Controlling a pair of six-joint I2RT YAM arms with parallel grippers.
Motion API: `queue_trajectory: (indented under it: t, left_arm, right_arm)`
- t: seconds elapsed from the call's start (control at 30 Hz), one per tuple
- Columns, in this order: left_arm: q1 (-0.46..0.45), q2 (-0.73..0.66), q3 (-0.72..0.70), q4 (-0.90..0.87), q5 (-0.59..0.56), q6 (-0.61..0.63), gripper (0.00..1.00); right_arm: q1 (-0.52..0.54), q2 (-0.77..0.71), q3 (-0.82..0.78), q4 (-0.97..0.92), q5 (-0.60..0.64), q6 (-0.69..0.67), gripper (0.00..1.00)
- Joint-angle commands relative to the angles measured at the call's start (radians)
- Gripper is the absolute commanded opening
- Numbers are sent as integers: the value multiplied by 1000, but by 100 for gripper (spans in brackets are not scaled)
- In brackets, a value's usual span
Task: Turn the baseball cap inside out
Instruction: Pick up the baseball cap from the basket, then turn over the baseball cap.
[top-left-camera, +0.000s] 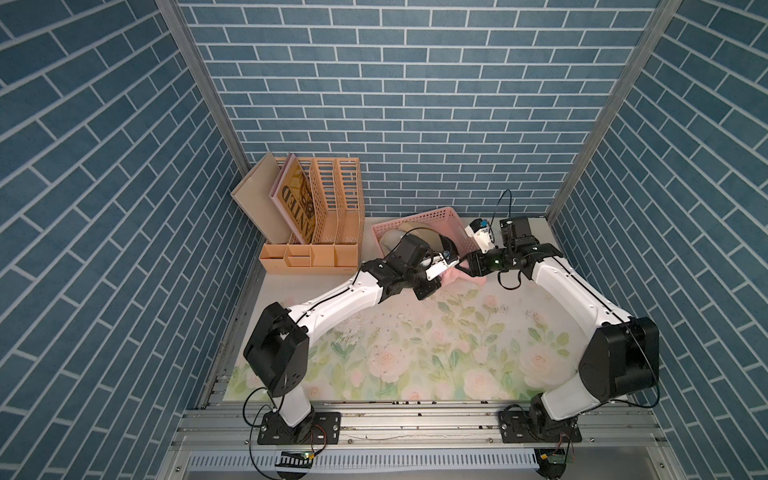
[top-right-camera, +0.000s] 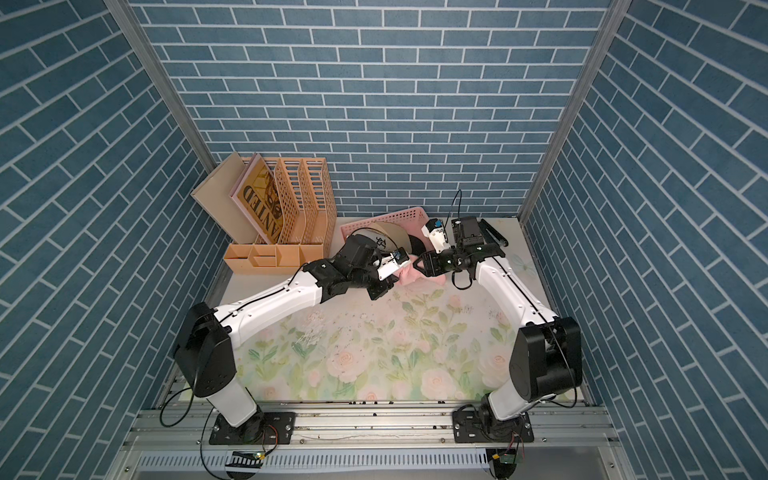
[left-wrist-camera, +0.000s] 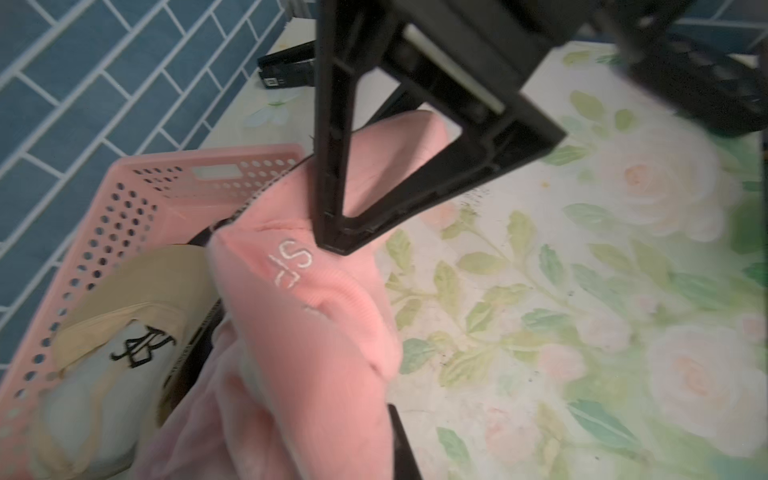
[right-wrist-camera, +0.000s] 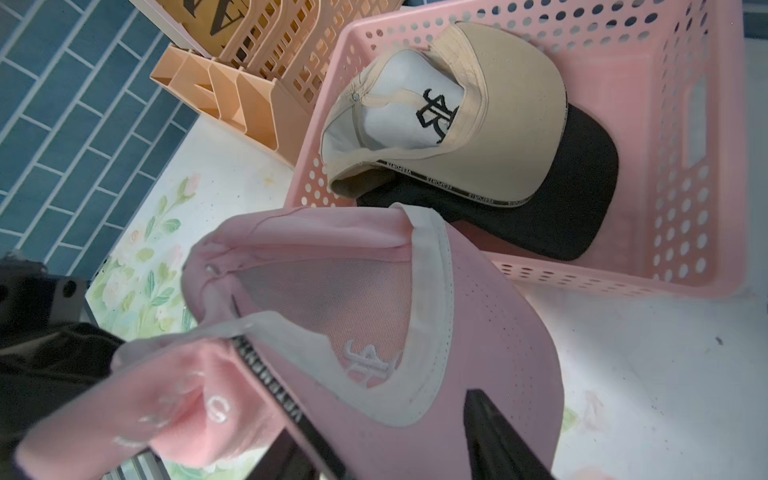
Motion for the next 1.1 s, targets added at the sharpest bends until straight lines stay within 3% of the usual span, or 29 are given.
queue_trajectory:
  t: [0.0,0.1,0.17,0.27,0.4,0.5,0.6,0.77,0.9,1.07]
  left_arm:
    - [29,-23,11,-16,309,-85,0]
    - [109,-40,-39,160,503,-238,0]
    - [173,-55,-76,354,583,-428,0]
    - [240,-52,-55,537,609,-654,0]
    - [245,9,98,463,616,-712,0]
    - [242,23,91,591,669,-852,0]
    - [242,18,58,684,637,-976,0]
    - [238,10,27,677,539,-1020,0]
    - [223,32,30,679,533,-1015,0]
    - [196,37,15,684,555,-994,0]
  right_arm:
    - [0,1,43,19,82,3,59]
    - [-2,-12,38,52,202,31,61]
    - [-7,-27,29,76,275,56,64]
    - [-15,-86,14,124,326,89,68]
    - [-19,-184,7,153,352,106,75]
    - [-24,-218,0,150,338,106,77]
    - [-24,-251,-35,136,319,152,77]
    - [5,-439,-316,356,171,349,75]
    - [78,-525,-522,623,189,539,74]
    - [141,-447,-514,717,182,533,76]
